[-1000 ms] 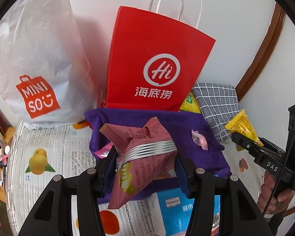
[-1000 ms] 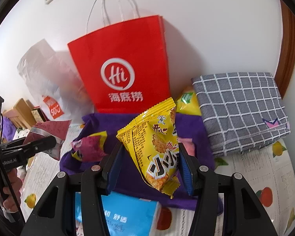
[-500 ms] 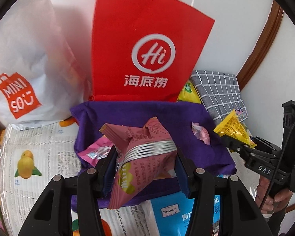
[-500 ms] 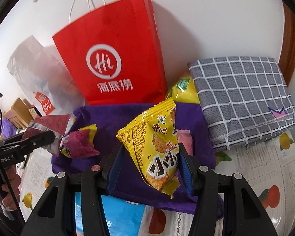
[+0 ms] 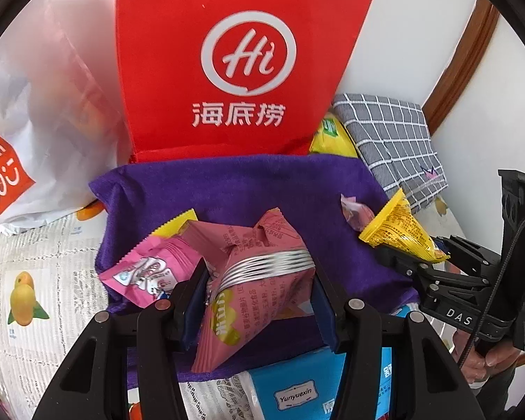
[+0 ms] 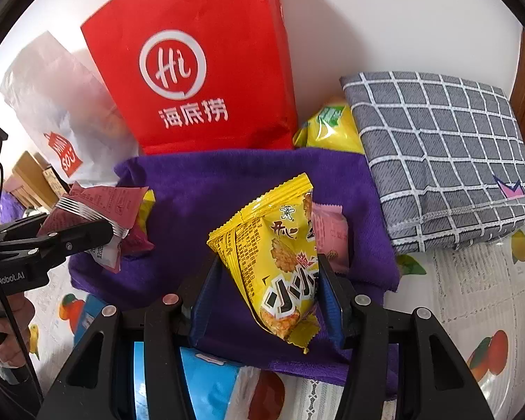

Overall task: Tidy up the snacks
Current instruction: 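Lower the yellow bag onto the towel with the right tool while the left tool releases the red-pink bag, then withdraw both tools from the towel back toward the snack pile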

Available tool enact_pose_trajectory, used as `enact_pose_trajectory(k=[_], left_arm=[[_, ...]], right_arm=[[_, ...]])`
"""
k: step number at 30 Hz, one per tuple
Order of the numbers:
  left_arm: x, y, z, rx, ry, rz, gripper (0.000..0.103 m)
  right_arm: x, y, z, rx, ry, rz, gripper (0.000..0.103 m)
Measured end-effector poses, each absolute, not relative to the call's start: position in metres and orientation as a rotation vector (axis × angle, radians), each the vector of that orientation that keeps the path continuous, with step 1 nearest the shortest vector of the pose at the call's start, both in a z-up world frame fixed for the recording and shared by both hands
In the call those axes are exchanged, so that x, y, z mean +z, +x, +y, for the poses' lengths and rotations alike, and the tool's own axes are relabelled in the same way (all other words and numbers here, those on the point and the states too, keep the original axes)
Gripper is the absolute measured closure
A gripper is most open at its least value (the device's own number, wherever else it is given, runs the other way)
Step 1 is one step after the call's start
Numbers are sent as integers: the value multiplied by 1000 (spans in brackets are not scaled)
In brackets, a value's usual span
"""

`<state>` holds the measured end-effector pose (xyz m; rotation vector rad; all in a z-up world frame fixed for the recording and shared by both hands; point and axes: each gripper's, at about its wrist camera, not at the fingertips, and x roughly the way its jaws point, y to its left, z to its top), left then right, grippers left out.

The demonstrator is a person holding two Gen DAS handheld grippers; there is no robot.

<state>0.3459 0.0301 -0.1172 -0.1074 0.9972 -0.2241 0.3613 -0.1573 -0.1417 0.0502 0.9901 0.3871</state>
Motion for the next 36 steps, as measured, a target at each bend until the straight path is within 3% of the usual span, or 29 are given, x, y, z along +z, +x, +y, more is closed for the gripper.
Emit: enact_pose_trajectory(k=[26,29,31,34,36], left_arm=[[-129,351,18,-241,-92,1051,50],[-128,348,20,-249,-107,1057,44],[-126,346,21,-259,-118,1055,28],[-120,340,20,-244,-99,1033,26],[-116,335,22,-237,-101,1028,26]], right_arm=[[-159,367,-153,333,19,1028,50],[-159,366,-153,324,15,1024,50],[-159,367,-152,321,12,1028,50],[-159,368,-150,322,13,1040,49],[-158,368,-148,330,16,1048,42]])
